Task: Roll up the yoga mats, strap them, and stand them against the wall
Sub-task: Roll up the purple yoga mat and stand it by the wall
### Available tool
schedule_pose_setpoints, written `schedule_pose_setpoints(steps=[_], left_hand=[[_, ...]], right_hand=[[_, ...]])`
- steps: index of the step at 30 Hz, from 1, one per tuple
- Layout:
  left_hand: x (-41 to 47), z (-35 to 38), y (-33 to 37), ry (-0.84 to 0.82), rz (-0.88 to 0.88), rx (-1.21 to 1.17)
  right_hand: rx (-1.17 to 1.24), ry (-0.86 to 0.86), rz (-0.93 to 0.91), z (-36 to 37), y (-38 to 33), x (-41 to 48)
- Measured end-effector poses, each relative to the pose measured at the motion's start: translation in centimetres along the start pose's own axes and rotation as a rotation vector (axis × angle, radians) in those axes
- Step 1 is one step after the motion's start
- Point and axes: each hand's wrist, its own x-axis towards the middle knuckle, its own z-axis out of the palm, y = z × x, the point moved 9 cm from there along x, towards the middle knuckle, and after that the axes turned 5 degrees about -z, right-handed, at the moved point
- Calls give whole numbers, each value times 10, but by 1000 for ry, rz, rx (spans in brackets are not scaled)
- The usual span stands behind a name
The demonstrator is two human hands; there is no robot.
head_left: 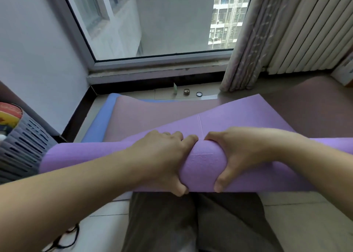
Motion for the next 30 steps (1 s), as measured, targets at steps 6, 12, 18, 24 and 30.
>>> schedule_pose_setpoints(steps=[6,12,18,24,30], left_hand=[[-10,42,16,-296,-3,-108],[7,53,-7,-574,-69,-294],[-8,28,1,-73,-25,36],[-12,43,-2,40,-78,9],[3,42,-12,4,-72,-49]], right_hand=[[-299,62,-49,56,-35,-29],[-151,118,2,56,-20,-13],[200,-77,14,35,2,11],[-350,234,78,49,-24,-8],[-252,375,48,37,-10,2]])
